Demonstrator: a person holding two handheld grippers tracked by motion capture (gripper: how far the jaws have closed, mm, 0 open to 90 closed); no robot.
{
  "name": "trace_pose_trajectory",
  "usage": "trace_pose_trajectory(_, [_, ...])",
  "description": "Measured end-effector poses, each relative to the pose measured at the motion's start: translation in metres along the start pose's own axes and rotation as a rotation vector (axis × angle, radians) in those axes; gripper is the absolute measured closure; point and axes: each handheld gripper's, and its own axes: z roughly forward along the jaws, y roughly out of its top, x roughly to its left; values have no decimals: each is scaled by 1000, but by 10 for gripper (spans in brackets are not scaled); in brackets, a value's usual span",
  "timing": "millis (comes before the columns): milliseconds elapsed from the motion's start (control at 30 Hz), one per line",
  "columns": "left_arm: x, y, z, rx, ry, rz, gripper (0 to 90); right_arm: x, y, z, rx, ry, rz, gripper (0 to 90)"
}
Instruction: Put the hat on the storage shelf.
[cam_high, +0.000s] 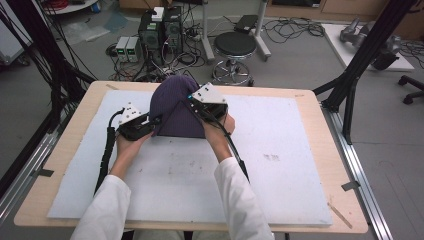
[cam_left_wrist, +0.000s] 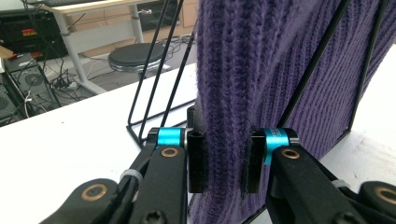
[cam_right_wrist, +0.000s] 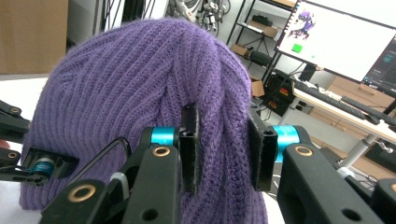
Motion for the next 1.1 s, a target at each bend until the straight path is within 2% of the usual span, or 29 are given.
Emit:
trace_pose_trajectory(133, [0, 1, -1, -5, 5, -5, 723, -3, -1, 0, 4, 0, 11, 675])
trace_pose_trajectory(233, [0, 4, -4, -10, 31, -33, 634, -5, -2, 0, 2, 11, 12, 586])
trace_pose_trajectory(300, [1, 6, -8, -34, 35, -53, 589, -6, -2, -1, 4, 11, 18, 523])
trace_pose_trajectory(367, [1, 7, -12, -69, 43, -66, 545, -7, -2, -1, 4, 10, 47, 440])
trace_pose_trajectory(433, [2, 8, -14, -98, 44, -84, 496, -7, -2, -2, 1, -7, 58, 368])
trace_pose_trajectory(533, [1, 12, -17, -120, 69, -81, 444, -8, -2, -3, -12, -31, 81, 268])
trace_pose_trajectory(600, [-1, 15, -19, -140, 82, -70, 419, -9, -2, -3, -15, -29, 99, 216])
trace_pose_trajectory(700, [-2, 19, -24, -180, 89, -68, 377, -11, -2, -5, -17, -19, 109, 186])
trace_pose_trajectory(900, [-1, 28, -37, -265, 103, -86, 325, -15, 1, -11, -56, -6, 150, 128])
trace_pose_trajectory(1100, [-1, 30, -42, -277, 112, -85, 324, -14, 3, -13, -64, 5, 157, 128])
